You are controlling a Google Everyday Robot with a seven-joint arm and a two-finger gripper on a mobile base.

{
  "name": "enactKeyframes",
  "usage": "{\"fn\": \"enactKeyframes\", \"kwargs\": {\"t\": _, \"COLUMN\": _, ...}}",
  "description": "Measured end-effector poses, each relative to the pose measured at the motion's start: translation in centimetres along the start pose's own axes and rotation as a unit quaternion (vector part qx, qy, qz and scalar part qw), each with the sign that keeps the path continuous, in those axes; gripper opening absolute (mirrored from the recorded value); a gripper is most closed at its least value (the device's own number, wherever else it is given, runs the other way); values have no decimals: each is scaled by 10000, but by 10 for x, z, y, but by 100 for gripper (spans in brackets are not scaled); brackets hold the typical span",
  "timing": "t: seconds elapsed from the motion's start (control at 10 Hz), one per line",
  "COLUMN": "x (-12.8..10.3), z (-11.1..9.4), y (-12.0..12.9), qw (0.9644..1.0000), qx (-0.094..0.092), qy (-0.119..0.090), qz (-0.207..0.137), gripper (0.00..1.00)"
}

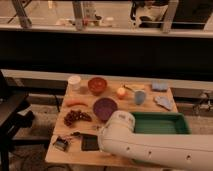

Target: Place eraser in metal cup

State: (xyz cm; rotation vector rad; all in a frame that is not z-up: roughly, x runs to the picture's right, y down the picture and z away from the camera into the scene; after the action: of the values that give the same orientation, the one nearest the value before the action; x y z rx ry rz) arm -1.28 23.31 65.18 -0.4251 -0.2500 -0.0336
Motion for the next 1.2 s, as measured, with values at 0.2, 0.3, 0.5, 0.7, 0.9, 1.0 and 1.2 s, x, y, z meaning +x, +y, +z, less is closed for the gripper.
{"fn": "enactKeyframes", "kwargs": {"t": 0.2, "x": 14, "z": -2, "y": -4, "qw": 9999, "qx": 79, "qy": 56, "qz": 123, "gripper": 0}}
{"fn": "enactKeyframes", "kwargs": {"t": 0.3, "x": 28, "z": -1, "y": -8, "qw": 9996, "qx": 90, "qy": 80, "qz": 238, "gripper": 0}}
{"fn": "enactKeyframes", "kwargs": {"t": 0.5, "x": 47, "z": 0, "y": -11, "qw": 9991, "qx": 93, "qy": 128, "qz": 404, "gripper": 0}}
{"fn": "enactKeyframes", "kwargs": {"t": 0.7, "x": 63, "z": 1, "y": -12, "qw": 9984, "qx": 74, "qy": 170, "qz": 531, "gripper": 0}}
{"fn": "enactKeyframes", "kwargs": {"t": 0.9, "x": 77, "z": 9, "y": -6, "qw": 9977, "qx": -22, "qy": 206, "qz": 653, "gripper": 0}}
{"fn": "enactKeyframes", "kwargs": {"t": 1.0, "x": 80, "z": 13, "y": -4, "qw": 9975, "qx": -70, "qy": 213, "qz": 674, "gripper": 0}}
{"fn": "enactKeyframes", "kwargs": {"t": 1.2, "x": 85, "z": 19, "y": 0, "qw": 9972, "qx": -149, "qy": 247, "qz": 695, "gripper": 0}}
